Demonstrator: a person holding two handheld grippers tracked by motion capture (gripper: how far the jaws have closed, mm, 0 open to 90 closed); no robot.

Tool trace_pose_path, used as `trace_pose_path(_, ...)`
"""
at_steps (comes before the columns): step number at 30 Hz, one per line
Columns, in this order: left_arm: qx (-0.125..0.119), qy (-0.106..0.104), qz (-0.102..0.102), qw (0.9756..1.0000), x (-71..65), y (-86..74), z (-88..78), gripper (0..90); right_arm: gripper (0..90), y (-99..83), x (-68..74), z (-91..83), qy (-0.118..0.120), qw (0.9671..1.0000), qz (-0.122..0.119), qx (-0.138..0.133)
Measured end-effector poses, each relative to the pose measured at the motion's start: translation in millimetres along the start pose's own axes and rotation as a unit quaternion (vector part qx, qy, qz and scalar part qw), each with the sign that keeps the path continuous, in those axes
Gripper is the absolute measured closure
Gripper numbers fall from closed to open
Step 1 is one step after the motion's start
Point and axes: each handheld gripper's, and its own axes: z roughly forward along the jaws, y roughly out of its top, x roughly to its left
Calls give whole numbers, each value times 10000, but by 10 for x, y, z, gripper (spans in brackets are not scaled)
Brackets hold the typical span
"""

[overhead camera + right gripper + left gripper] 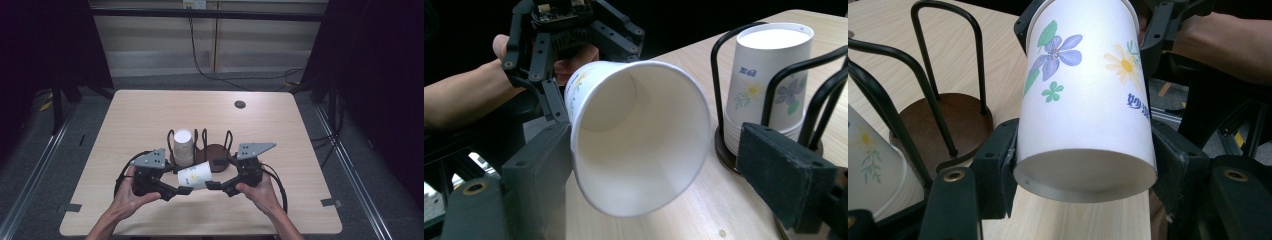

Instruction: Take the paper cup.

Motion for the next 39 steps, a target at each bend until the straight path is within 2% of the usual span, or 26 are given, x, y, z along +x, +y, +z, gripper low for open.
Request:
trace_pose_path(9,-37,-61,75,9999,-13,0,26,369,171,-8,16,91,215,9997,-40,87)
trace_pose_path(12,-55,-148,54,9999,-4,-9,20,369,171,-10,17,119,276,9996,-26,80)
trace_pose_path(15,-85,-156,53,9998,3,-11,12,369,207,1,29,130,320,9994,-78,68)
trace_pose_path(21,-92,-198,26,9998,29,-20,16,368,236,-2,1,119,410,9991,2,43)
trace_pose_path(25,-45,-219,-37,9997,46,-28,32,360,258,-4,-10,118,393,9992,-1,75)
trace_pose_path(31,-45,-131,-122,9998,67,-36,50,316,297,11,-9,106,378,9992,-28,93)
trace_pose_path(39,-11,-52,-134,9999,63,-41,44,272,313,41,12,113,362,9993,-81,105)
